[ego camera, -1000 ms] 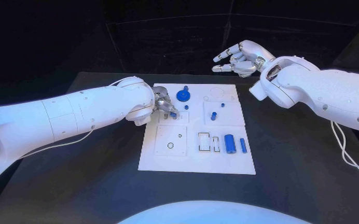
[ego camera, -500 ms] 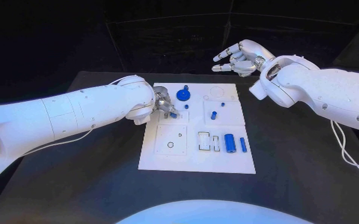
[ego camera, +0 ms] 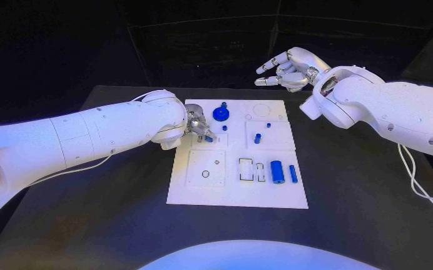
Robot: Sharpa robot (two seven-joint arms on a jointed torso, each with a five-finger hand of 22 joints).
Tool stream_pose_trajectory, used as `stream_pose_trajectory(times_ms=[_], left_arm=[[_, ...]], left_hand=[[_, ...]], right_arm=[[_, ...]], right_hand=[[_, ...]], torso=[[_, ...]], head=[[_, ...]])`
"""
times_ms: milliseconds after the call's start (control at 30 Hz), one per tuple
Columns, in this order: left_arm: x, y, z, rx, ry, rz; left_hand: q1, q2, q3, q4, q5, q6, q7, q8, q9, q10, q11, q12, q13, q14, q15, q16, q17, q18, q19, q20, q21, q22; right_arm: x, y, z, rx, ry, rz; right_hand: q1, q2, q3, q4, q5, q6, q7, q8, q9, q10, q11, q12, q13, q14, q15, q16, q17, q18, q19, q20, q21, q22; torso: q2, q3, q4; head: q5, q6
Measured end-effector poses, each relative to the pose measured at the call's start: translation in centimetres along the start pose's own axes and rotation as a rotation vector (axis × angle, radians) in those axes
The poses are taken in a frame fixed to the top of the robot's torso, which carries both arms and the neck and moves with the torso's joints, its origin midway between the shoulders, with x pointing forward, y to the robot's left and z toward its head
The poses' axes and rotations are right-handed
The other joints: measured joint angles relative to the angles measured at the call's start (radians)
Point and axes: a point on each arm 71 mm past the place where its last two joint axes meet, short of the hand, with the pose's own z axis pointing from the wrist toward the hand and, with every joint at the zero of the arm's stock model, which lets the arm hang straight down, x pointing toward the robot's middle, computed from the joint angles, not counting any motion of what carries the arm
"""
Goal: Assemble the parts on the task board
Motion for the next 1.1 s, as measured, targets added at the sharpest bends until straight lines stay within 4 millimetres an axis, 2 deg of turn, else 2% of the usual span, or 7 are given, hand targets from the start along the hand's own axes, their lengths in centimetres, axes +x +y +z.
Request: stream_pose_trajectory(times_ms=[133,167,233,267,367,667,1100], left_arm=[[0.0,-0.2,0.1,-0.001,0.004,0.005],[0.0,-0.2,0.1,-0.002,0.005,0.006],[0.0,-0.2,0.2,-0.006,0.006,0.009],[0.0,-0.2,0.2,-0.007,0.007,0.009],[0.0,-0.2,0.3,-0.013,0.010,0.013],[0.0,-0.5,0.7,-0.025,0.025,0.027],[0.0,-0.6,1.0,-0.034,0.046,0.041]], left_hand=[[-0.015,0.000,0.007,-0.001,0.000,0.006,-0.005,0.007,0.003,0.000,0.000,0.003,0.004,0.000,0.000,0.000,0.000,0.000,0.000,0.000,0.000,0.000],[-0.025,0.000,0.028,-0.017,0.000,0.007,-0.006,0.007,0.004,0.000,0.000,0.005,0.005,0.000,0.000,0.000,0.000,0.000,0.000,0.000,0.000,0.000],[-0.049,-0.006,0.031,-0.020,0.000,0.013,-0.012,0.009,0.006,0.004,-0.004,0.006,0.005,0.000,0.000,0.000,0.000,0.000,0.000,0.000,0.000,0.000],[-0.066,-0.011,0.057,-0.046,0.000,0.013,-0.013,0.012,0.006,0.004,-0.004,0.006,0.006,0.000,0.000,0.000,0.000,0.000,0.000,0.000,0.000,0.000],[-0.098,-0.031,0.063,-0.061,0.000,0.023,-0.019,0.016,0.008,0.006,-0.006,0.006,0.001,0.000,0.000,0.000,0.000,0.000,0.000,0.000,0.000,0.000],[-0.151,-0.041,0.019,-0.019,0.001,0.046,-0.032,0.032,0.013,0.009,-0.009,0.006,-0.001,0.000,-0.007,0.000,0.000,0.000,0.000,0.000,0.000,0.000],[-0.186,-0.025,-0.005,0.005,0.001,0.061,-0.040,0.048,0.020,0.022,-0.022,0.022,0.015,0.000,-0.015,0.000,0.000,0.000,0.000,-0.007,0.005,0.000]], right_arm=[[0.0,0.0,0.0,0.000,0.001,0.000],[0.0,0.0,0.0,-0.001,0.001,0.000],[0.1,0.0,0.1,-0.001,0.002,0.000],[0.1,0.0,0.1,-0.001,0.002,0.000],[0.1,0.0,0.1,-0.001,0.002,0.000],[0.1,0.1,0.1,-0.002,0.003,0.000],[0.2,0.1,0.2,-0.002,0.005,0.000]], right_hand=[[0.000,0.000,0.000,0.000,0.000,0.000,0.000,0.000,0.000,0.000,0.000,0.000,0.000,0.000,0.000,0.000,0.000,0.000,0.000,0.000,0.000,0.000],[0.000,0.000,0.000,0.000,0.000,0.000,0.000,0.000,0.000,0.000,0.000,0.000,0.000,0.000,0.000,0.000,0.000,0.000,0.000,0.000,0.000,0.000],[0.000,0.000,0.000,0.000,0.000,0.000,0.000,0.000,0.000,0.000,0.000,0.000,0.000,0.000,0.000,0.000,0.000,0.000,0.000,0.000,0.000,0.000],[0.000,0.000,0.000,0.000,0.000,0.000,0.000,0.000,0.000,0.000,0.000,0.000,0.000,0.000,0.000,0.000,0.000,0.000,0.000,0.000,0.000,0.000],[0.000,0.000,0.000,0.000,0.000,0.000,0.000,0.000,0.000,0.000,0.000,0.000,0.000,0.000,0.000,0.000,0.000,0.000,0.000,0.000,0.000,0.000],[0.000,0.000,0.000,0.000,0.000,0.000,0.000,0.000,0.000,0.000,0.000,0.000,0.000,0.000,0.000,0.000,0.000,0.000,0.000,0.000,0.000,0.000],[0.000,0.000,0.000,0.000,0.000,0.000,0.000,0.000,0.000,0.000,0.000,0.000,0.000,0.000,0.000,0.000,0.000,0.000,0.000,0.000,0.000,0.000]], torso=[[0.000,0.0001,0.0000],[0.000,0.0003,0.0000],[0.000,0.0005,0.0001],[0.000,0.0006,0.0000],[0.000,0.0006,0.0000],[0.000,0.0007,-0.0007],[0.000,0.0001,-0.0007]], head=[[0.000,-0.001],[0.000,-0.001],[0.001,-0.002],[0.001,-0.002],[0.001,-0.001],[0.000,-0.002],[-0.003,-0.004]])
